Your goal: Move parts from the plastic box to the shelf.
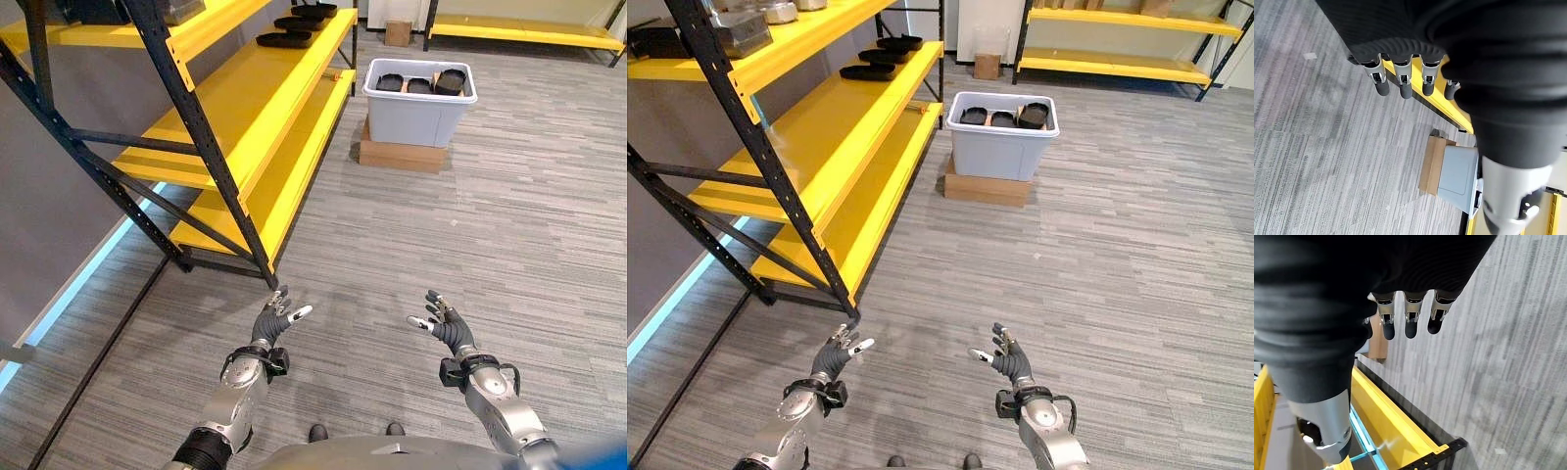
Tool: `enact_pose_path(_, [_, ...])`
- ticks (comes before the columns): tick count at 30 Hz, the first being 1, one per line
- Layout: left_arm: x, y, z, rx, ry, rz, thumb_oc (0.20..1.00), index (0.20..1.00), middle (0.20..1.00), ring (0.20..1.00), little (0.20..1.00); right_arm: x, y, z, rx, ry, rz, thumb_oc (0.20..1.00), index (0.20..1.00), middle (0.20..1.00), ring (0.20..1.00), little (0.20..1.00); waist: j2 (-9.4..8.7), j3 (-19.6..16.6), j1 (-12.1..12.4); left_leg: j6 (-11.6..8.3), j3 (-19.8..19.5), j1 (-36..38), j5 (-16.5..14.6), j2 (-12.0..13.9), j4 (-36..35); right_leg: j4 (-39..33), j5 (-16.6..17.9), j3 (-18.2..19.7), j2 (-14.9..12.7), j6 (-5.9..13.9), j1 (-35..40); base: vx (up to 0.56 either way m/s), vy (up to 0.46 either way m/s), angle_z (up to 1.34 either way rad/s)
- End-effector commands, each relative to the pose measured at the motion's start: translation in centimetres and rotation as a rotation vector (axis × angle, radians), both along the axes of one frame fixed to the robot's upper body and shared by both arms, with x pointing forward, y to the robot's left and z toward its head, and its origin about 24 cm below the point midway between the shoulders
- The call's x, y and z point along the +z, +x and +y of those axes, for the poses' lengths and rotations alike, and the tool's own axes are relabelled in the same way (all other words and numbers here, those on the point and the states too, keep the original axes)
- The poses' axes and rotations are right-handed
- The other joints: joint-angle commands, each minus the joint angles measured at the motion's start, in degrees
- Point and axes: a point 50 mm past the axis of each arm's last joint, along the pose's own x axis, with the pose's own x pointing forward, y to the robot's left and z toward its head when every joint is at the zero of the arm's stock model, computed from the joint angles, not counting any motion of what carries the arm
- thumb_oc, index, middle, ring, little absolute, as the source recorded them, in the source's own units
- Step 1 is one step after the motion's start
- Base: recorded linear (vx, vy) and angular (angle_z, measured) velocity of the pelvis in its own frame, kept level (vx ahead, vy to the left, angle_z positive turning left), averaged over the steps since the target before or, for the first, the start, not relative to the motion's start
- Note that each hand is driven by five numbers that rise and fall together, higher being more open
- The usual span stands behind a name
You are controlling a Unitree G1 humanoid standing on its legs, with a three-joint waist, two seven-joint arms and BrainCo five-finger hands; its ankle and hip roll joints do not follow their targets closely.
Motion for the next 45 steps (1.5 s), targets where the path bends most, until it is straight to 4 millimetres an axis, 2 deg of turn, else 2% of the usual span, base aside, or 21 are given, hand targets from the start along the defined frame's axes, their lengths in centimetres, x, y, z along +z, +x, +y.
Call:
enact_pose_path(1, [2.4,2.0,0.3,-0.007,0.008,-0.137,1.0,1.0,1.0,1.0,1.0,2.2,2.1,1.2,0.044,0.038,-0.125,1.0,1.0,1.0,1.0,1.0,-1.2,0.55,1.17,-2.19,-1.23,0.26,-2.44,2.25,0.41,3.33,2.83,0.34,-5.82,6.42,-3.21,0.03,0.168,-0.05])
enact_pose_path(6, [2.7,2.2,0.7,-0.003,0.025,-0.15,1.0,1.0,1.0,1.0,1.0,2.3,2.3,1.6,0.06,0.056,-0.131,1.0,1.0,1.0,1.0,1.0,-1.0,1.58,1.08,-0.69,-1.97,0.23,-3.02,0.83,0.41,8.71,2.11,1.97,-6.33,6.93,-5.92,0.0,0.132,-0.06])
enact_pose_path(10, [2.9,2.4,0.7,-0.025,0.035,-0.156,1.0,1.0,1.0,1.0,1.0,2.2,2.0,1.8,0.052,0.083,-0.12,1.0,1.0,1.0,1.0,1.0,-0.87,2.91,0.51,0.83,-3.81,-0.39,-3.87,-0.91,2.12,17.33,4.34,4.17,-6.62,6.95,-9.58,0.01,0.164,0.09])
enact_pose_path(11, [3.1,2.6,0.6,-0.048,0.043,-0.162,1.0,1.0,1.0,1.0,1.0,2.2,1.8,1.7,0.041,0.093,-0.121,1.0,1.0,1.0,1.0,1.0,-0.47,4.19,-0.23,1.8,-4.62,0.09,-3.96,-1.8,2.32,26.05,9.93,5.6,-6.5,6.32,-14.02,0.01,0.198,0.41])
enact_pose_path(12, [3.1,2.6,0.6,-0.052,0.046,-0.164,1.0,1.0,1.0,1.0,1.0,2.2,1.7,1.7,0.037,0.098,-0.122,1.0,1.0,1.0,1.0,1.0,-0.17,4.74,-0.58,2.06,-4.9,0.64,-3.96,-2.09,2.02,29.46,12.11,6.39,-6.24,6.2,-15.98,0.02,0.261,0.31])
enact_pose_path(13, [3.3,2.7,0.5,-0.057,0.05,-0.17,1.0,1.0,1.0,1.0,1.0,2.4,1.7,1.8,0.032,0.111,-0.129,1.0,1.0,1.0,1.0,1.0,0.21,5.7,-1.12,2.37,-5.29,1.38,-3.91,-2.25,1.74,32.65,13.78,6.96,-5.9,5.79,-17.67,0.04,0.176,0.18])
enact_pose_path(14, [3.3,2.8,0.4,-0.06,0.051,-0.171,1.0,1.0,1.0,1.0,1.0,2.3,1.7,1.8,0.026,0.119,-0.128,1.0,1.0,1.0,1.0,1.0,0.62,6.14,-1.37,2.45,-5.65,1.93,-4.03,-2.26,1.43,34.44,12.69,6.77,-5.31,5.37,-18.92,0.07,0.156,0.25])
enact_pose_path(17, [3.1,3.0,0.1,-0.062,0.044,-0.165,1.0,1.0,1.0,1.0,1.0,2.5,1.8,1.9,0.022,0.133,-0.134,1.0,1.0,1.0,1.0,1.0,0.77,6.63,-2.37,2.4,-5.49,3.64,-5.33,-3.17,0.93,28.32,7.37,3.72,-2.14,4.52,-22.94,0.12,0.085,0.21])
enact_pose_path(18, [3.1,3.1,0.1,-0.062,0.043,-0.165,1.0,1.0,1.0,1.0,1.0,2.5,1.8,1.9,0.022,0.133,-0.134,1.0,1.0,1.0,1.0,1.0,0.92,6.78,-2.52,2.36,-5.66,3.88,-5.47,-3.02,0.9,28.33,7.19,3.48,-2.09,4.47,-22.65,0.23,-0.012,-0.21])
enact_pose_path(19, [3.2,3.3,0.0,-0.062,0.037,-0.173,1.0,1.0,1.0,1.0,1.0,2.7,2.1,1.7,0.022,0.122,-0.147,1.0,1.0,1.0,1.0,1.0,0.27,7.13,-2.81,2.02,-5.85,5.84,-6.83,-4.16,0.53,16.11,8.32,-0.21,-1.79,5.24,-22.64,0.25,-0.046,-0.11])
enact_pose_path(23, [3.0,3.1,0.2,-0.05,0.033,-0.165,1.0,1.0,1.0,1.0,1.0,3.0,2.4,1.5,0.013,0.113,-0.159,1.0,1.0,1.0,1.0,1.0,-0.12,6.7,-3.72,0.21,-5.58,9.09,-9.1,-3.98,0.41,1.25,12.3,-5.41,-3.37,7.33,-21.91,0.29,-0.089,0.13])
enact_pose_path(27, [2.5,2.5,0.0,-0.04,0.014,-0.147,1.0,1.0,1.0,1.0,1.0,3.2,2.2,1.1,0.006,0.109,-0.168,1.0,1.0,1.0,1.0,1.0,-0.32,4.64,-4.11,-1.21,-6.48,12.68,-11.8,-3.12,0.41,0.29,13.87,-5.1,-3.95,7.69,-20.88,0.36,-0.167,0.22])
enact_pose_path(30, [2.0,2.1,-0.6,-0.029,-0.02,-0.127,1.0,1.0,1.0,1.0,1.0,3.4,2.4,0.7,-0.004,0.104,-0.179,1.0,1.0,1.0,1.0,1.0,1.03,3.17,-4.59,-1.94,-7.85,14.16,-12.44,-1.17,0.52,2.04,14.5,-5.9,-3.2,6.57,-19.92,0.4,-0.266,0.5])
enact_pose_path(31, [2.0,2.0,-0.9,-0.025,-0.035,-0.13,1.0,1.0,1.0,1.0,1.0,3.8,2.4,0.1,0.005,0.083,-0.196,1.0,1.0,1.0,1.0,1.0,2.81,2.87,-5.08,-3.37,-7.82,13.93,-11.13,1.12,2.05,7.17,11.33,-6.86,-2.16,4.97,-21.79,0.26,-0.211,0.59])
enact_pose_path(32, [2.0,2.0,-0.9,-0.025,-0.035,-0.13,1.0,1.0,1.0,1.0,1.0,3.8,2.4,0.1,0.005,0.082,-0.196,1.0,1.0,1.0,1.0,1.0,2.87,2.79,-5.1,-3.39,-7.84,13.86,-11.13,1.16,2.02,7.37,11.19,-6.89,-2.15,4.95,-21.95,0.35,-0.305,0.3])
enact_pose_path(37, [2.6,2.7,-1.3,-0.034,-0.049,-0.155,1.0,1.0,1.0,1.0,1.0,3.9,2.4,-0.7,0.008,0.066,-0.2,1.0,1.0,1.0,1.0,1.0,4.68,2.53,-6.26,-5.84,-7.73,12.65,-5.23,4.18,5.54,14.9,5.02,-6.91,0.48,2.38,-24.7,0.2,-0.206,-0.01])
enact_pose_path(40, [2.7,2.8,-1.4,-0.037,-0.052,-0.161,1.0,1.0,1.0,1.0,1.0,3.9,2.4,-1.0,0.005,0.058,-0.197,1.0,1.0,1.0,1.0,1.0,4.96,2.53,-6.26,-6.2,-7.63,12.21,-4.15,4.45,6.35,15.07,4.42,-6.49,0.97,2.01,-24.67,0.14,-0.14,0.01])
enact_pose_path(42, [3.0,3.0,-1.9,-0.046,-0.071,-0.179,1.0,1.0,1.0,1.0,1.0,4.0,2.4,-1.6,0.003,0.04,-0.201,1.0,1.0,1.0,1.0,1.0,6.11,2.11,-6.23,-7.41,-7.75,9.92,3.11,5.14,11.04,14.45,1.9,-5.31,3.25,0.28,-23.67,0.3,-0.268,-0.19])
enact_pose_path(43, [3.0,3.0,-1.9,-0.046,-0.071,-0.179,1.0,1.0,1.0,1.0,1.0,4.0,2.4,-1.7,0.003,0.04,-0.201,1.0,1.0,1.0,1.0,1.0,6.13,2.07,-6.21,-7.43,-7.74,9.9,3.11,5.17,11.03,14.43,1.9,-5.31,3.28,0.26,-23.69,0.29,-0.245,-0.29])
enact_pose_path(44, [3.2,3.0,-2.0,-0.052,-0.076,-0.185,1.0,1.0,1.0,1.0,1.0,3.9,2.2,-1.8,0.001,0.037,-0.195,1.0,1.0,1.0,1.0,1.0,6.23,1.93,-6.03,-8.55,-7.35,7.89,7.62,5.42,15.46,13.28,0.93,-4.69,4.19,-0.82,-21.92,0.2,-0.192,-0.44])
enact_pose_path(45, [3.1,2.9,-2.1,-0.056,-0.079,-0.18,1.0,1.0,1.0,1.0,1.0,3.9,2.1,-1.8,-0.003,0.041,-0.193,1.0,1.0,1.0,1.0,1.0,5.78,2.1,-5.88,-8.89,-6.67,5.8,9.67,5.55,19.59,12.35,0.62,-4.34,4.38,-1.52,-20.42,0.2,-0.192,-0.44])
